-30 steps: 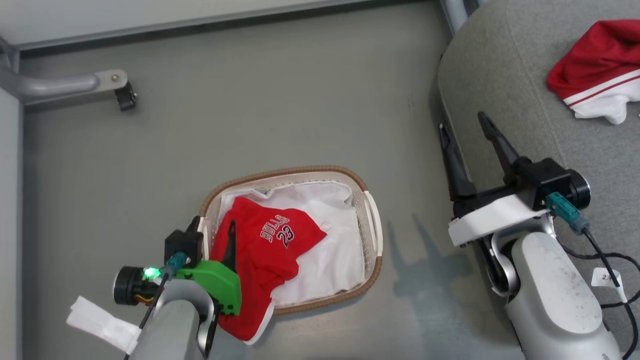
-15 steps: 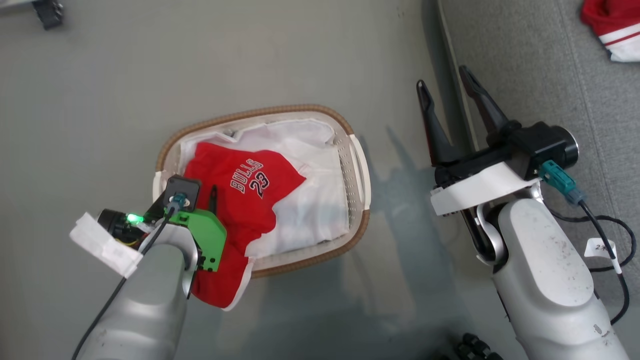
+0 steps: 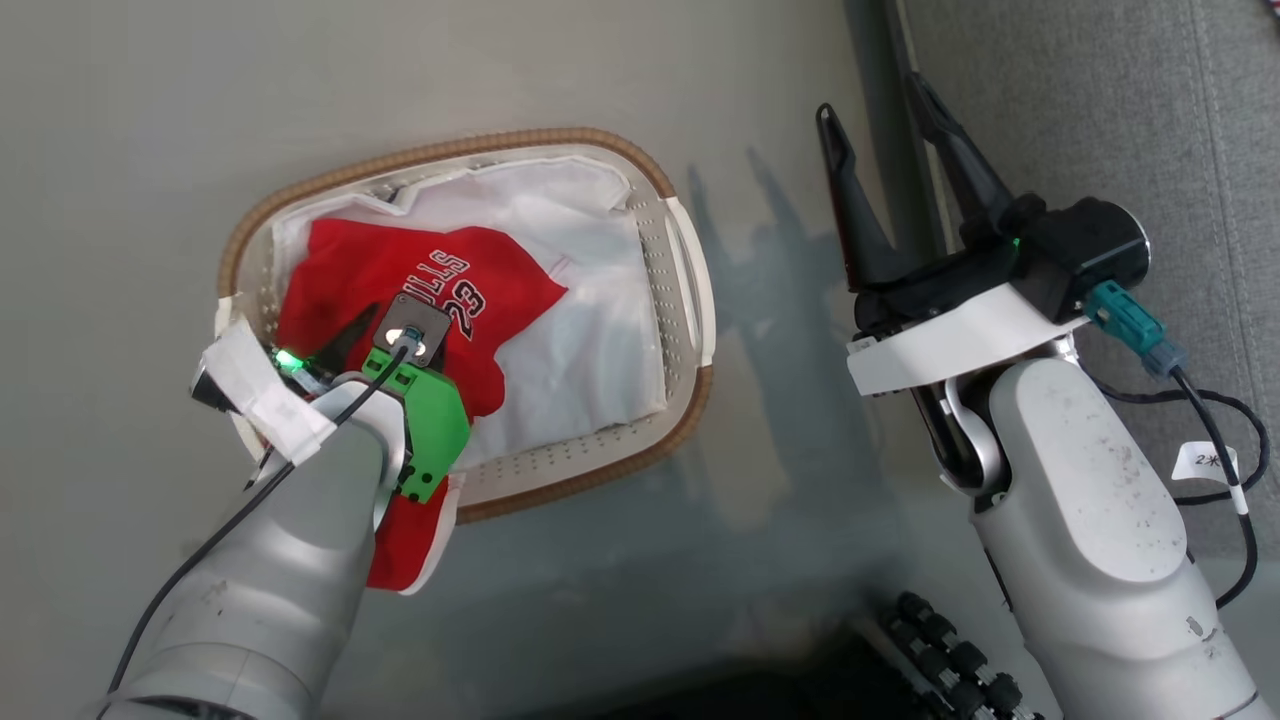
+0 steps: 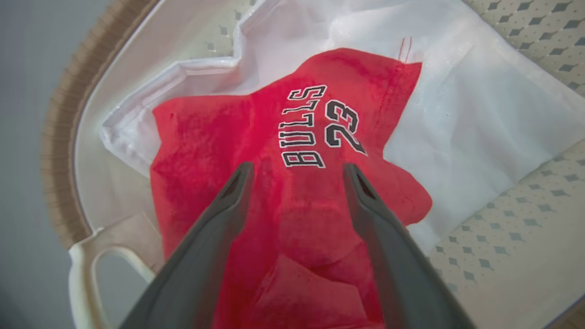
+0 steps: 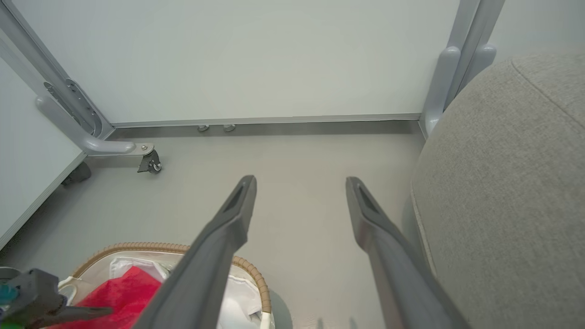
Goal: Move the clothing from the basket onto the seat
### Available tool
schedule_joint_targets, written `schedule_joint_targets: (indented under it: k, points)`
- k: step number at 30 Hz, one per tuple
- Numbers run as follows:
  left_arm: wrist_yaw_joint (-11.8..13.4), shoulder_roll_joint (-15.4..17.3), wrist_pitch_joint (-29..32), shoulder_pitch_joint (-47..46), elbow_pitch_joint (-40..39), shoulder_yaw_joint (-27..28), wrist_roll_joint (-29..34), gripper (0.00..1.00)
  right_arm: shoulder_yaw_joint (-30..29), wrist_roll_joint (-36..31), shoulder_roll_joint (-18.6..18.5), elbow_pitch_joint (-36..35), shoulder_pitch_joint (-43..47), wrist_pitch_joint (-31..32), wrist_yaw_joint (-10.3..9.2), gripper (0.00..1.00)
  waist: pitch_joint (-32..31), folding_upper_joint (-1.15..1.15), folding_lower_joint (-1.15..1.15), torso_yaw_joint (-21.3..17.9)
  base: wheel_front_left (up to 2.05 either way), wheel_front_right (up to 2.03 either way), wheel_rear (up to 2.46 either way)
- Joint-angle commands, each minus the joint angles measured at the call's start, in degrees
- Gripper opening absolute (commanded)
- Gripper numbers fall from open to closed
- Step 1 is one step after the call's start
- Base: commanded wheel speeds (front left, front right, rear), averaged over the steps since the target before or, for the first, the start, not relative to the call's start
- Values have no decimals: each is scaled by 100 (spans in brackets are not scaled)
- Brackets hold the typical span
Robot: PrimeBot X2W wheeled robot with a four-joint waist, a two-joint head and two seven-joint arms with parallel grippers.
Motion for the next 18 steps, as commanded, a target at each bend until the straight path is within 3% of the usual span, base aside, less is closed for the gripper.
schedule_joint_targets:
  k: [1, 5, 18]
  points:
    - [-52, -7, 68, -149, 21, -41, 26, 100, 28, 39, -10, -44, -78, -11, -8, 100, 230, 0, 0, -144, 0, 0, 0]
    - [-102, -19, 316, -275, 83, -278, 191, 100, 66, 79, -11, -67, -151, -11, -8, 100, 403, 0, 0, -225, 0, 0, 0]
    - [161, 230, 1231, -677, 149, -929, 719, 100, 93, 172, -12, -223, -373, -11, -7, 100, 973, 0, 0, -437, 0, 0, 0]
